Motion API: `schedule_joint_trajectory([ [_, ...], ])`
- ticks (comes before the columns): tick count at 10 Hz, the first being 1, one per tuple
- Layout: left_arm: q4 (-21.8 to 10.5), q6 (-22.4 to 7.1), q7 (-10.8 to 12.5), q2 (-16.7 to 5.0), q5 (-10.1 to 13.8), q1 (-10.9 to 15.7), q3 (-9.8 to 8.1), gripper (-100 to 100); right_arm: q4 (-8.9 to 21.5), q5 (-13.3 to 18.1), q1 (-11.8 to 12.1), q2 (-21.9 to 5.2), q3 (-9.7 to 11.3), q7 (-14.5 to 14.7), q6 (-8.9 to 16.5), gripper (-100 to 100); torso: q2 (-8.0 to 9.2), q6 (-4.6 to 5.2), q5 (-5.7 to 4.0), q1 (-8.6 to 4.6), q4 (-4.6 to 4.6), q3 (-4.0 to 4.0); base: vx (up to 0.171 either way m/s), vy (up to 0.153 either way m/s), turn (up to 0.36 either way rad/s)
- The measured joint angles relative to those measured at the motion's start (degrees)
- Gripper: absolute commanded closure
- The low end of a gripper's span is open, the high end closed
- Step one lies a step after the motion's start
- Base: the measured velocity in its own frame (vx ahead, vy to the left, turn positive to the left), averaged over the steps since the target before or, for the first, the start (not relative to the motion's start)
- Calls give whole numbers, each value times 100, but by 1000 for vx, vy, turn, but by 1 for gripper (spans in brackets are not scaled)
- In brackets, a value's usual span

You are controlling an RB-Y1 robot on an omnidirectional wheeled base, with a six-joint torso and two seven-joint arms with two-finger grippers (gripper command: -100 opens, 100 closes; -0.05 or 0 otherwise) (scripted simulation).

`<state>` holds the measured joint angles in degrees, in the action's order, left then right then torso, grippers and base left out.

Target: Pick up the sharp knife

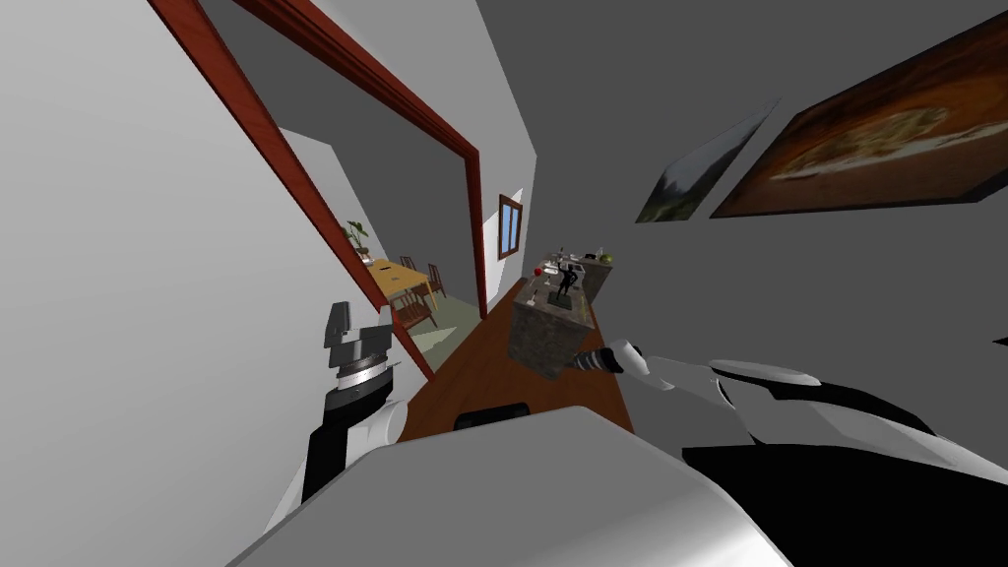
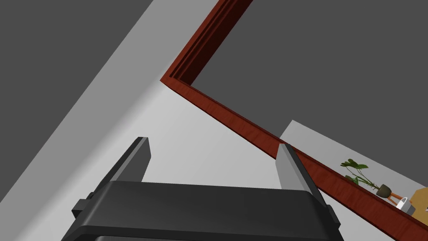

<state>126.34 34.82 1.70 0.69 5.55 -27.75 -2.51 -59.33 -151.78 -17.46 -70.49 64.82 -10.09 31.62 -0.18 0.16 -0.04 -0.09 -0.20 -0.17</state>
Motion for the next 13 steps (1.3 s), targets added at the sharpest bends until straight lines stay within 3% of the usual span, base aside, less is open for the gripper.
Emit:
schedule_joint_trajectory([
  [2, 0, 0, 0, 0, 0, 0, -1, 0, 226, -317, 75, 67, 67, 74, 136, -100, 2, 2, -1, -11, 1, 1, 23, 30, 87],
  [3, 0, 0, 0, 0, 0, 0, 0, 0, 289, -500, 228, 37, 177, 136, 213, -100, -1, -1, -2, -7, 0, -1, 35, 33, 94],
  [5, 0, 0, 0, 0, 0, -1, -1, 0, 290, -791, 302, -6, 290, 137, 257, -100, 1, 2, -2, -14, 1, 1, 24, 21, 59],
  [6, 0, 0, 0, 0, 0, 0, 0, 0, 441, -944, 369, 17, 440, 133, 343, -100, -2, 0, -2, -11, 0, -1, 38, 31, 112],
  [9, 0, 0, 0, 0, 0, 0, 0, 0, 175, -1402, 650, -204, 680, 119, 294, -100, -4, -1, -1, -12, 0, -2, 38, 19, 100],
  [10, 0, 0, 0, 0, 0, -1, -1, 0, 196, -1576, 698, -219, 771, 109, 309, -100, -7, 1, -2, -12, -1, -4, 73, 34, 197],
  [11, 0, 0, 0, 0, 0, -1, 0, 0, 405, -1792, 900, -209, 872, 195, 464, -100, -14, 0, -1, -10, -3, -8, 64, 15, 62],
  [13, 0, 0, 0, -1, 0, -1, -1, 0, 262, -2098, 928, -295, 1032, 133, 427, -100, -3, 2, -2, -18, 0, -2, 33, 4, 74],
])
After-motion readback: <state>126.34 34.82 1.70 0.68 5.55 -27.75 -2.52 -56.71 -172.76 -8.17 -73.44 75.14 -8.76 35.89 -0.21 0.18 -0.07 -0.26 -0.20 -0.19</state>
